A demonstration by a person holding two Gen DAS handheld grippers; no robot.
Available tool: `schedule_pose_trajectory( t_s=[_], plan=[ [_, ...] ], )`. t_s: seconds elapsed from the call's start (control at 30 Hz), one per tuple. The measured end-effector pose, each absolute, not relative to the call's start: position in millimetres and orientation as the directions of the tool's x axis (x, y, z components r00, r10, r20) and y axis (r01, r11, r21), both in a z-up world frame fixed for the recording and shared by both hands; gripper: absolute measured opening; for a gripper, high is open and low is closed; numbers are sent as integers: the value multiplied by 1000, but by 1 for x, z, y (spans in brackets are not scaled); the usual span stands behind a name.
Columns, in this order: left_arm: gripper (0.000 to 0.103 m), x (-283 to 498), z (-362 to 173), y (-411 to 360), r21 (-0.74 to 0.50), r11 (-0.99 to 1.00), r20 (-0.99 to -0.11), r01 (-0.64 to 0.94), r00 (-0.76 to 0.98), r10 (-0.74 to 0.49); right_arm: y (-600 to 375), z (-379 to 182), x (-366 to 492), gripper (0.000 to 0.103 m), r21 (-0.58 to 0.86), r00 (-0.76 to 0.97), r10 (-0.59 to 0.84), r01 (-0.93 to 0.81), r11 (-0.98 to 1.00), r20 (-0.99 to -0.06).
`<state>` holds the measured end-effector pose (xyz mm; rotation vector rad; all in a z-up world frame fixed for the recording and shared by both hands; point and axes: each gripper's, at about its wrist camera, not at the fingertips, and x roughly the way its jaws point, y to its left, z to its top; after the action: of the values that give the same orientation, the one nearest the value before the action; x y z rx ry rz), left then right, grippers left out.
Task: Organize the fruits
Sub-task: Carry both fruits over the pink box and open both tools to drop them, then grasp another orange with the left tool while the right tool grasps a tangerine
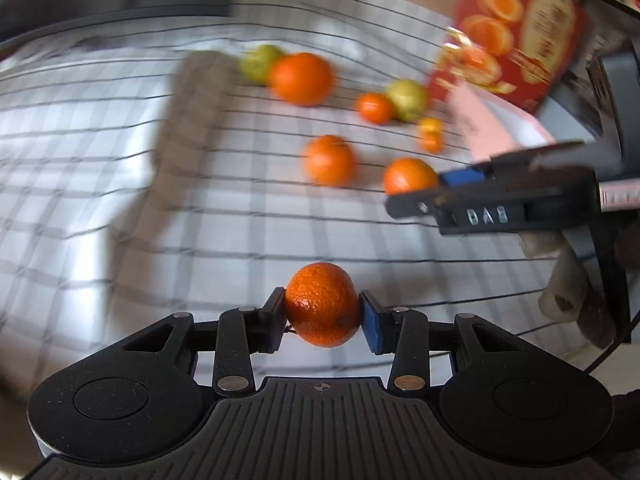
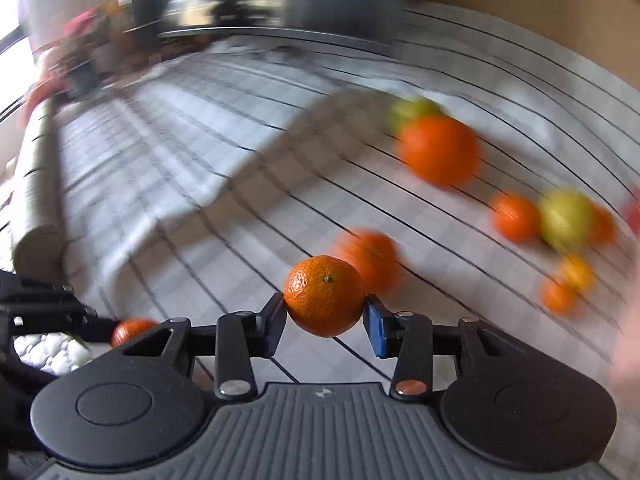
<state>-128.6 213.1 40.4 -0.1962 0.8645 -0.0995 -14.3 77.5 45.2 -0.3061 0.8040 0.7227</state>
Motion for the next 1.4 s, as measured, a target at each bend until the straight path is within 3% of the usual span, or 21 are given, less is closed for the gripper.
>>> schedule_pose_trajectory(
  t_s=[0.3,0.6,0.8,0.87,1.0,1.17,1.4],
  plan=[
    [44,-36,66,138,-334,896,-676,292,588,-444,-65,41,-14,42,34,625,243,-326,945,-742],
    [44,109,136,32,-337,804,-567,489,576,-588,-142,104,9,42,24,784,117,-130,991,-610],
    [44,191,137,-3,-398,825,-601,400,566,-564,-170,121,80,43,49,829,122,-114,992,-546],
    [44,185,141,1,-369,838,-566,402,618,-546,-170,119,96,51,61,820,116,-99,993,-561],
    [44,149,145,36,-346,848,-517,402,672,-530,-164,106,86,70,17,828,103,-113,993,-551],
    [44,87,125,99,-338,895,-549,289,713,-437,-146,82,53,70,-15,806,130,-170,985,-578],
    [44,2,88,205,-354,935,-625,-20,749,-221,-98,62,23,74,-31,790,187,-252,967,-584]
  ],
)
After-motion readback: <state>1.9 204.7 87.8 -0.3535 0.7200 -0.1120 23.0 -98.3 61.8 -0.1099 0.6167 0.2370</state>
